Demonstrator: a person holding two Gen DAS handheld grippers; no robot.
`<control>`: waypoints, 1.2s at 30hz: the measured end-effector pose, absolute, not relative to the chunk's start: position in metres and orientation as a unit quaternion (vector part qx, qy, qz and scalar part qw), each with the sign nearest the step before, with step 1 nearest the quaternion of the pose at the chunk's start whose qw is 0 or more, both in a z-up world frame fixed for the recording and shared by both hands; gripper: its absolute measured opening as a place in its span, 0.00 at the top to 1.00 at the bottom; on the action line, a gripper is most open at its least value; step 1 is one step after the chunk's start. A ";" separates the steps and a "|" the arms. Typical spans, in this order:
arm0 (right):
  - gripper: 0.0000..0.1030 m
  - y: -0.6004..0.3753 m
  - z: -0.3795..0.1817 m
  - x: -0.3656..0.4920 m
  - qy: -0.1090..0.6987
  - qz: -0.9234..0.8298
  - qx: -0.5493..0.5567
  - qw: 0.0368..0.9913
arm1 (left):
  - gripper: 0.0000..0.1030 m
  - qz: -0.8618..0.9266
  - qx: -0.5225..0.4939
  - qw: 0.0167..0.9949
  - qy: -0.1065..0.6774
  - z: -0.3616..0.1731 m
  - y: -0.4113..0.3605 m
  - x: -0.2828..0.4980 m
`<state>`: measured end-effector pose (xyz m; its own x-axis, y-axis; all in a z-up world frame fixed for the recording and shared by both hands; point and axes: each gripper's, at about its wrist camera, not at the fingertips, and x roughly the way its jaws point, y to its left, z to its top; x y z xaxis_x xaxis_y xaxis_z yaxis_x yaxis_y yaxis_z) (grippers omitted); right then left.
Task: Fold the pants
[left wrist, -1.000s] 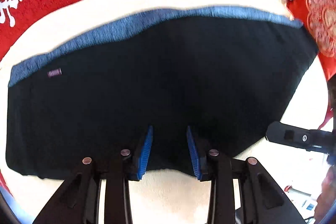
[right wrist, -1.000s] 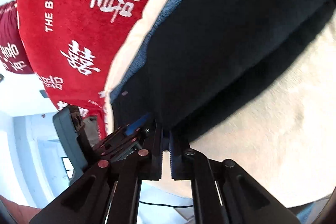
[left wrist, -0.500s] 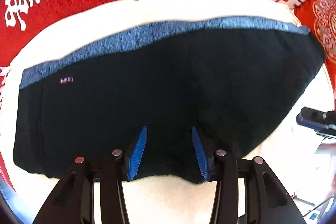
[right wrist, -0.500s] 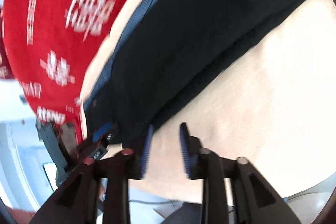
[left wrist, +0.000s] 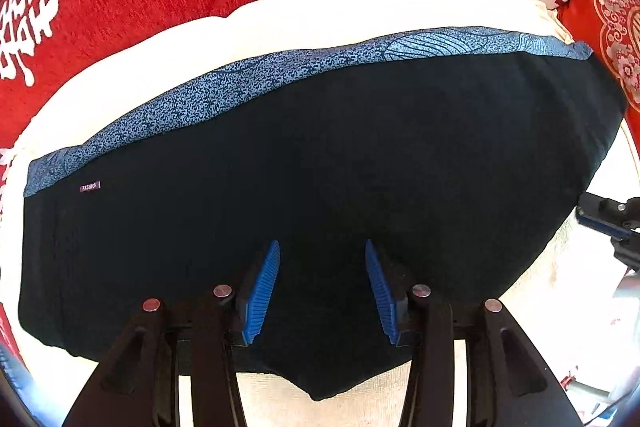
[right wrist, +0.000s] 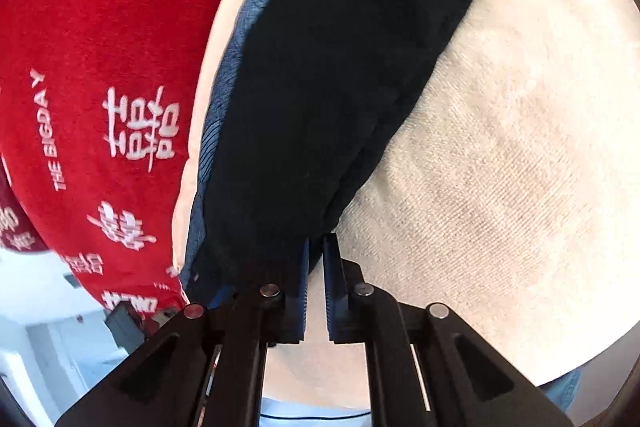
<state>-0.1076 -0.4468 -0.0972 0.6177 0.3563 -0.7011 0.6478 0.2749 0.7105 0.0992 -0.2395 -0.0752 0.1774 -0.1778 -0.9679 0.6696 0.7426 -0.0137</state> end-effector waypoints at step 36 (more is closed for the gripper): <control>0.65 -0.552 -0.040 0.019 0.539 -0.136 0.252 0.792 | 0.25 -0.235 0.170 0.763 0.578 -0.082 -0.354 0.150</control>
